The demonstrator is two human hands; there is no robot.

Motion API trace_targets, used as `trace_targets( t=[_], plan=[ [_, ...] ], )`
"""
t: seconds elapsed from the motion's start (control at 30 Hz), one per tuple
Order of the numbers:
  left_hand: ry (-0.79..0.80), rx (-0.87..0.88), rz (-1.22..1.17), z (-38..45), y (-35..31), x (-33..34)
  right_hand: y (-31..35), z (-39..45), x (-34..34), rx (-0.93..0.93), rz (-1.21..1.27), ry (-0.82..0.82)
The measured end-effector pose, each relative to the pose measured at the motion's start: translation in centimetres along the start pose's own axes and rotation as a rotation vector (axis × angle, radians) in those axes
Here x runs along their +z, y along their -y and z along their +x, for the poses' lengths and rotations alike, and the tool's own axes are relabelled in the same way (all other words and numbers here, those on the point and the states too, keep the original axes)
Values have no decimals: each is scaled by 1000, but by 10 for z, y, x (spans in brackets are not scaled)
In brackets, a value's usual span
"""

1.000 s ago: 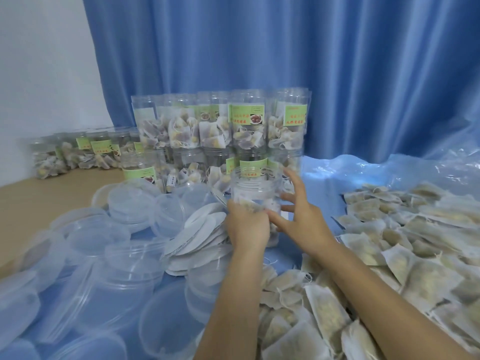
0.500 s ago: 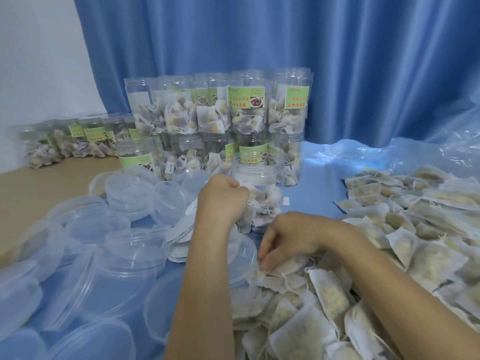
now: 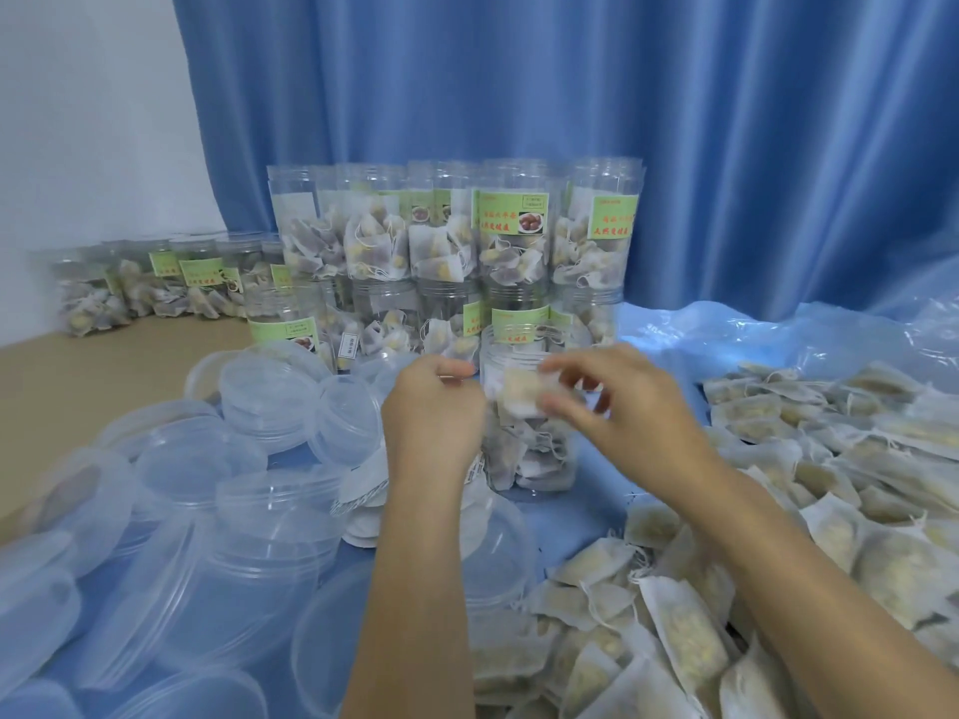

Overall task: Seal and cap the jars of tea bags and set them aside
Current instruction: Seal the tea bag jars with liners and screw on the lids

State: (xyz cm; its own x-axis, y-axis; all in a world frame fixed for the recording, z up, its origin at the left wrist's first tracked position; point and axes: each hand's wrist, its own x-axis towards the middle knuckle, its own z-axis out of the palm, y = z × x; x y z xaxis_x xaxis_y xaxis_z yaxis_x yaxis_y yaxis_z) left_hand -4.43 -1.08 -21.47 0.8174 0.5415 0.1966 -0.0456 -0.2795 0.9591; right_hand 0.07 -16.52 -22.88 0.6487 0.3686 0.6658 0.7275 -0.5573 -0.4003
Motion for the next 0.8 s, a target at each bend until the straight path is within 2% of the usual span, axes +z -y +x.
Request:
trace_targets(
  t=[0.07,0.1,0.13,0.17,0.23,0.27,0.3,0.37,0.4,0.53,0.67,0.73,0.8],
  plan=[
    [-18,2,-28,0,1,-1,7,10,0,30,167,-324],
    [-25,5,-35,1,1,-1,11,18,0,56,181,-419],
    [-30,10,-38,2,0,-1,10,29,1,83,149,-445],
    [-37,14,-38,2,0,-1,10,40,2,124,66,-366],
    [-52,27,-34,3,0,-4,10,53,7,186,-191,-95],
    [-61,31,-37,4,2,-6,10,55,12,183,-259,-49],
    [-74,27,-43,6,5,-8,14,55,16,138,-277,-98],
    [-122,-9,-49,10,13,-16,25,47,25,-42,-230,-299],
    [-158,-32,-45,13,17,-21,30,44,31,-116,-194,-287],
    [-317,-106,-33,17,29,-37,44,31,58,-264,-161,238],
    [-418,-90,132,13,34,-42,44,17,77,-290,-205,531],
    [-427,-51,223,12,36,-42,43,15,79,-290,-224,587],
    [-407,-36,386,11,38,-43,45,16,76,-267,-187,550]
  ],
)
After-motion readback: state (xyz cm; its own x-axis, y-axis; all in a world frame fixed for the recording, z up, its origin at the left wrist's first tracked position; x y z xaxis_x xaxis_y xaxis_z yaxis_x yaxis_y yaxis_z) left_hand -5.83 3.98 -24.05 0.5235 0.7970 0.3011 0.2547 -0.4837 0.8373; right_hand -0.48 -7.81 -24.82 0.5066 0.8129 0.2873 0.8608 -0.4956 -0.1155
